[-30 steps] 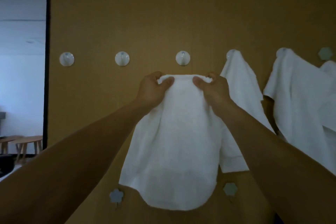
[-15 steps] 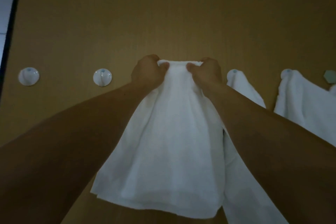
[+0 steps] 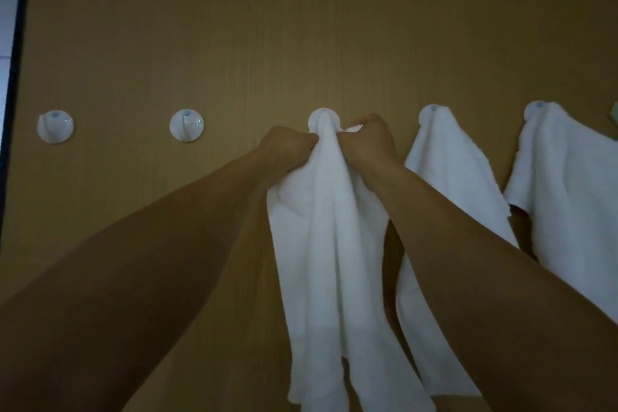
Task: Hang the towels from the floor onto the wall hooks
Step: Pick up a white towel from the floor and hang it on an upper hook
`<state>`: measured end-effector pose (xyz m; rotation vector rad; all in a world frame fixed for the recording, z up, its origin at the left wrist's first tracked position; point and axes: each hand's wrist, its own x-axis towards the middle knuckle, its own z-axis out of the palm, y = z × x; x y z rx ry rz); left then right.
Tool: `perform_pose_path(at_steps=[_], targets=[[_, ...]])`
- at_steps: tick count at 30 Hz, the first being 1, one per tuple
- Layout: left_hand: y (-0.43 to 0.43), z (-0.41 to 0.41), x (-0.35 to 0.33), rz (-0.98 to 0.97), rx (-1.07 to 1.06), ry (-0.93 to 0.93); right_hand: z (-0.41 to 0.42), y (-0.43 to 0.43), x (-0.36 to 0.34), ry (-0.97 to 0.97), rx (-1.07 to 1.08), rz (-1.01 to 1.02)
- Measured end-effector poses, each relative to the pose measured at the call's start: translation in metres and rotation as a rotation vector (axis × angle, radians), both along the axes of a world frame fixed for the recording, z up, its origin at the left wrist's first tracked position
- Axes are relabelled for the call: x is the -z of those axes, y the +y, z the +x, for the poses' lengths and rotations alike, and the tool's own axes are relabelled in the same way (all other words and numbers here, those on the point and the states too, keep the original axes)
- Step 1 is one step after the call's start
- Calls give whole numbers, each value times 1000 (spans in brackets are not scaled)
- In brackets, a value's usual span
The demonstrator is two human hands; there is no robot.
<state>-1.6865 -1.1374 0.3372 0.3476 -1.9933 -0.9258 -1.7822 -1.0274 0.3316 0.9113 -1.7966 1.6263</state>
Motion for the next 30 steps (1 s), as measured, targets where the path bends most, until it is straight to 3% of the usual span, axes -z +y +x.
perform_pose_path(at_steps=[3,5,8,14,21,25,30], targets=[[-3,2,4,-293,-259,6,5,1,4,85,132,46],[-6,2,12,-518,-398,108,9,1,7,194,258,127],[-7,-2,33,-657,-298,243,9,1,21,224,230,152],[-18,-5,71,-498,-199,265,8,2,71,235,197,88],[-25,5,116,-434,-89,246,16,11,120,56,30,-14],[-32,11,135,-272,-45,302,20,17,143,-45,-42,-96],[-33,21,167,-92,99,233,25,22,174,-120,-58,-74]])
